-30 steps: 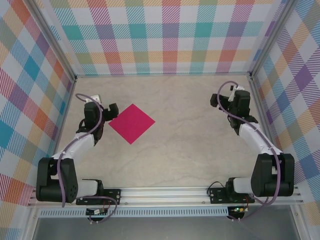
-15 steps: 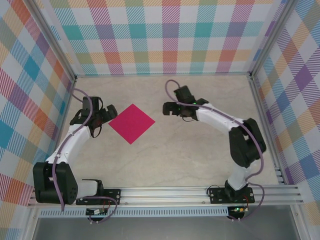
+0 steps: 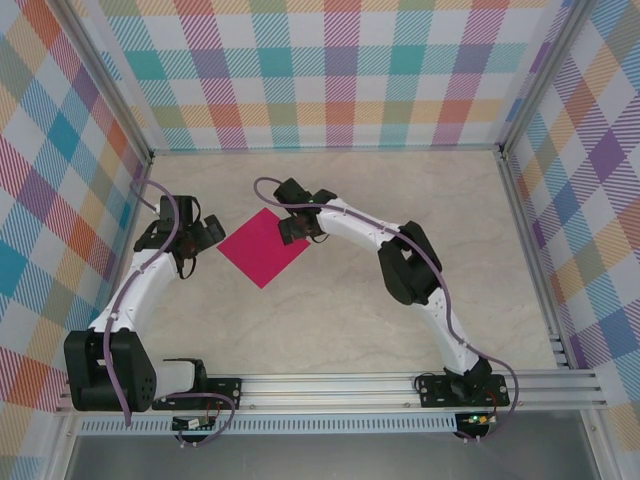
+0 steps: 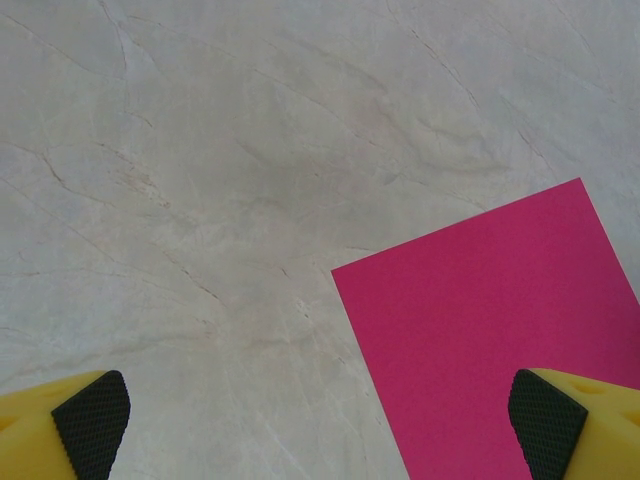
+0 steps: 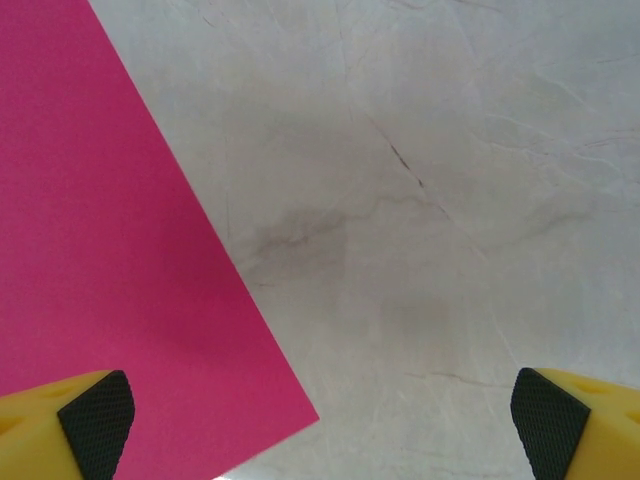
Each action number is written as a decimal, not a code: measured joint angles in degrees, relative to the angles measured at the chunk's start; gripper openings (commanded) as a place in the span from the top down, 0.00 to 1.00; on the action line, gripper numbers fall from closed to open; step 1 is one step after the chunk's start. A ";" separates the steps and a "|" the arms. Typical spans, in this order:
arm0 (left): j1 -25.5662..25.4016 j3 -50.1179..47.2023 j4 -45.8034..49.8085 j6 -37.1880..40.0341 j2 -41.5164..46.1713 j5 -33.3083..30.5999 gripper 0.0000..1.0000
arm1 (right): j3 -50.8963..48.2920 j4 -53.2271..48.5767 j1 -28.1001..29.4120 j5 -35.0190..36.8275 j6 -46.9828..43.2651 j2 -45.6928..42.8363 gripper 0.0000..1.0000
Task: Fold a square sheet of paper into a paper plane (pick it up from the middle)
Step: Move the square sheet of paper to the center of the table.
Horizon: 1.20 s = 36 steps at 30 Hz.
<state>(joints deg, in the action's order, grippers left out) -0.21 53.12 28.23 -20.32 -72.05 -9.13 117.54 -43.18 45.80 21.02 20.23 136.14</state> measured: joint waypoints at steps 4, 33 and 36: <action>0.00 0.42 0.24 0.13 -0.13 -0.11 0.00 | 4.04 -4.04 0.07 0.90 -0.44 4.17 0.00; 0.00 2.67 1.57 0.11 -4.57 1.11 0.00 | -48.94 -0.42 -4.76 8.55 2.38 -29.51 0.00; 0.00 2.67 1.73 -0.09 -4.92 1.81 0.00 | -51.04 -3.41 -5.73 8.44 3.82 -31.87 0.00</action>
<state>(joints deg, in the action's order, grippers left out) -0.21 55.79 29.95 -20.40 -76.97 -7.31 66.50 -46.59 40.07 29.45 24.05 104.27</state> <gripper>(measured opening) 0.999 0.997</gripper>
